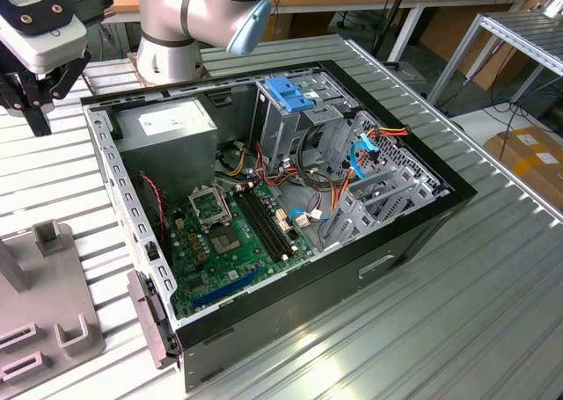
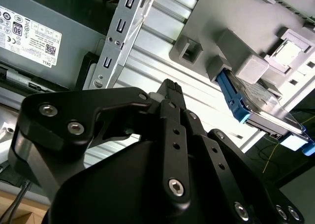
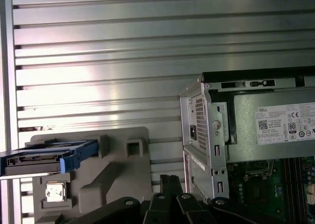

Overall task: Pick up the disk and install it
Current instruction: 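Reach for the disk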

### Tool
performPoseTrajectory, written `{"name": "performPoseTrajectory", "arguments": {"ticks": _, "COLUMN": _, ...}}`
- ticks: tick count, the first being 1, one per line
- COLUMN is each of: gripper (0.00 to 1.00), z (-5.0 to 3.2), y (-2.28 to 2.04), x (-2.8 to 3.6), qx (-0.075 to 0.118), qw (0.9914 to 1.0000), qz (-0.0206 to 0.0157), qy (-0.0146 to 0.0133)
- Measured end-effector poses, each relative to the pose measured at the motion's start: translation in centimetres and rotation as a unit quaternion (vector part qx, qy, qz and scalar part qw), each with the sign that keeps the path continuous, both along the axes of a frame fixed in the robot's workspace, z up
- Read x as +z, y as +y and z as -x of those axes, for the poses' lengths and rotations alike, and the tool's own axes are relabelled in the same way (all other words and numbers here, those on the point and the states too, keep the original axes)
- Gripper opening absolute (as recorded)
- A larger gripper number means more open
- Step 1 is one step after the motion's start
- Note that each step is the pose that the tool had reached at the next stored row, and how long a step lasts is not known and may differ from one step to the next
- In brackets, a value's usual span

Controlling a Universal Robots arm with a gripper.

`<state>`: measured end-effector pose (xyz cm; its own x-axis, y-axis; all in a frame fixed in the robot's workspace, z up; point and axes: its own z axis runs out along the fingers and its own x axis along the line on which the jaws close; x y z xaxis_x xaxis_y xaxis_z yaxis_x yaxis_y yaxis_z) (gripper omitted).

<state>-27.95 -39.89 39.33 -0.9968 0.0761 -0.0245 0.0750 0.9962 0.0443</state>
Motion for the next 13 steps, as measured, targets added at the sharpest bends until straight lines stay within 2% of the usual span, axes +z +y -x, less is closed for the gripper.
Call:
{"name": "performPoseTrajectory", "arguments": {"ticks": 6, "gripper": 0.11, "z": 0.09, "y": 0.00, "x": 0.00, "qx": 0.000, "qw": 1.00000, "qz": 0.0000, "qy": 0.0000}}
{"name": "performPoseTrajectory", "arguments": {"ticks": 13, "gripper": 0.11, "z": 0.97, "y": 0.00, "x": 0.00, "qx": 0.000, "qw": 1.00000, "qz": 0.0000, "qy": 0.0000}}
